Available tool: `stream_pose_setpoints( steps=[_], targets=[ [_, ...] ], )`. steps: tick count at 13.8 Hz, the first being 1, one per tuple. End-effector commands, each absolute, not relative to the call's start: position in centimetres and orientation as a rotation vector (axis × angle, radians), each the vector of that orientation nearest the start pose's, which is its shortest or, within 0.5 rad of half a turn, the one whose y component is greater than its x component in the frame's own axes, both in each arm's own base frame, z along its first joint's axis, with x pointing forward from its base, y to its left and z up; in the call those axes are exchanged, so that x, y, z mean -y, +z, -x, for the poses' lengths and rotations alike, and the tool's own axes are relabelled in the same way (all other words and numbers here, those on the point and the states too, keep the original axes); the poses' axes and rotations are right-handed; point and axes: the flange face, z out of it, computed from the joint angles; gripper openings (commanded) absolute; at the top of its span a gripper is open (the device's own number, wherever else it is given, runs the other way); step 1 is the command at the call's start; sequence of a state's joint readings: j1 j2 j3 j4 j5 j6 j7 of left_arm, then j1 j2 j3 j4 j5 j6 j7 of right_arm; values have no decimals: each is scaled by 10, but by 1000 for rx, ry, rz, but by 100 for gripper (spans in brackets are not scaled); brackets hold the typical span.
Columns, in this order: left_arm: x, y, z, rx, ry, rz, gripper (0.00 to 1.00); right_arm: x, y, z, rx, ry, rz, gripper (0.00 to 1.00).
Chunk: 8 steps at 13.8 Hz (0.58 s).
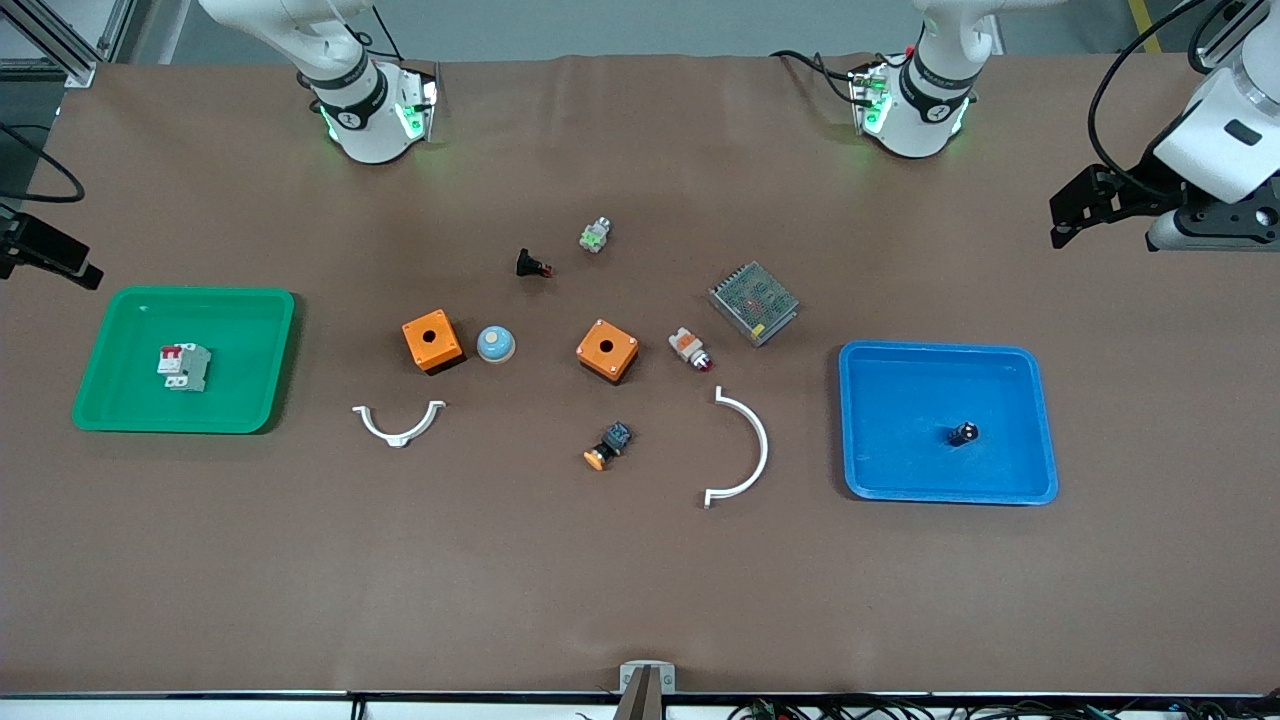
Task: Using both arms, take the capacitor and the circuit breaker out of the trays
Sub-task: 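Reach the left gripper toward the black capacitor in the blue tray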
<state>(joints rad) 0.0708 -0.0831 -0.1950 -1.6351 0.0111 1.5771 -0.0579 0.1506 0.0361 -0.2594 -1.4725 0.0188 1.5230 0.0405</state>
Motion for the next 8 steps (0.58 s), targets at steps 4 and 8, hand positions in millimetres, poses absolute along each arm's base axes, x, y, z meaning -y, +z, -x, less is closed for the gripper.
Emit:
stream_pose_setpoints(
  steps=[4,8],
  targets=[
    [64,621,-542,-100,36,3103,100,54,653,-562,-243,-51,3116,100],
    [53,549,-596,-82,142,3105,100,55,651,-563,-245,-42,3115,100]
  ],
)
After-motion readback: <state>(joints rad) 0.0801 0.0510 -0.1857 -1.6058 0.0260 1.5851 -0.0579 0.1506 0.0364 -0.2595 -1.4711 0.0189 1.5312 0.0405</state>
